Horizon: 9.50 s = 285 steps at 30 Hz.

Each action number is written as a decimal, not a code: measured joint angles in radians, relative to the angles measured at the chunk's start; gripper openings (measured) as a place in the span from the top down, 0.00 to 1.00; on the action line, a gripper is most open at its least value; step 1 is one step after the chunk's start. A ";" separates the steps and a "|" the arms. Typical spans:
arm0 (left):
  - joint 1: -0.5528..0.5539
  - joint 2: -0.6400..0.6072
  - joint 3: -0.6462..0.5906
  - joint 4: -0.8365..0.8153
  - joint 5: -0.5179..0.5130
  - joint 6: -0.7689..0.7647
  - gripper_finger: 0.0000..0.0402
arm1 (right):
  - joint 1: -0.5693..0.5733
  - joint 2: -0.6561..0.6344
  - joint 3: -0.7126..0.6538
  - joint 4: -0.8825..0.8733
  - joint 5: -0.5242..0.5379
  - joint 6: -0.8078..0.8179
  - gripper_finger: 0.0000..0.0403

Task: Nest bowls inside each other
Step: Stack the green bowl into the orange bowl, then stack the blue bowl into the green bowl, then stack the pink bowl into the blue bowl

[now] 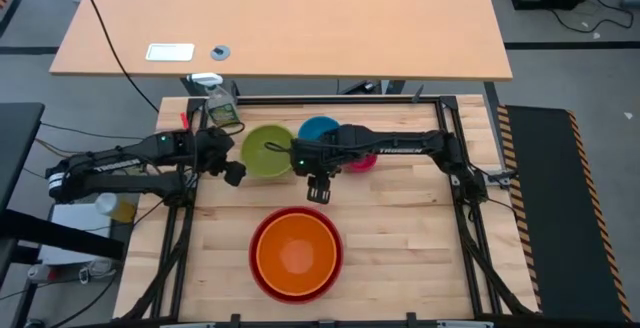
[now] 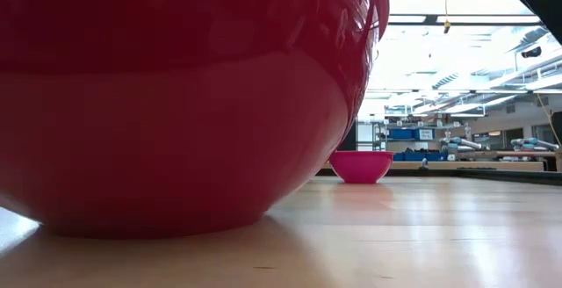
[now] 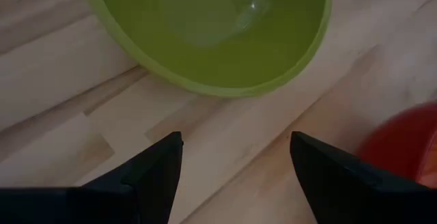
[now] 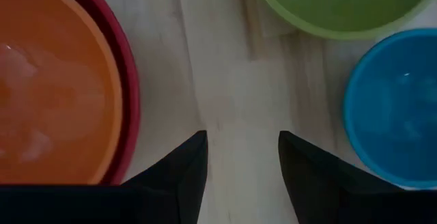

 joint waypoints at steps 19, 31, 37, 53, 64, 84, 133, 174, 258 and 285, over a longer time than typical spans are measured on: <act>0.000 -0.150 -0.184 0.195 -0.056 -0.331 0.32 | -0.008 -0.389 -0.573 0.361 0.081 0.021 0.54; 0.041 -0.020 -0.319 0.436 -0.176 -0.479 0.32 | -0.010 -0.518 -0.766 0.463 0.072 0.056 0.54; 0.084 0.053 -0.339 0.501 -0.212 -0.503 0.38 | -0.005 -0.505 -0.777 0.491 0.068 0.054 0.54; 0.129 0.066 -0.338 0.500 -0.266 -0.470 0.97 | -0.005 -0.504 -0.777 0.510 0.077 0.030 0.54; 0.067 0.043 -0.080 0.487 -0.056 -0.187 0.97 | -0.045 -0.504 -0.777 0.469 0.075 0.066 0.54; -0.445 0.637 0.524 0.003 -0.040 0.050 0.97 | -0.363 -0.633 -0.777 0.351 0.090 0.015 0.54; -0.618 0.695 0.677 -0.180 -0.466 0.137 0.54 | -0.463 -0.390 -0.820 0.661 -0.134 -0.067 0.54; -0.433 0.174 0.151 0.315 -0.408 -0.125 0.42 | -0.571 -0.128 -0.696 0.617 -0.239 -0.107 0.94; -0.004 0.082 0.159 0.318 0.152 0.264 0.39 | 0.158 -0.033 -0.203 0.133 0.167 0.070 0.59; -0.095 0.083 0.159 0.320 0.092 0.229 0.39 | -0.231 -0.797 -1.327 0.512 0.205 0.761 0.52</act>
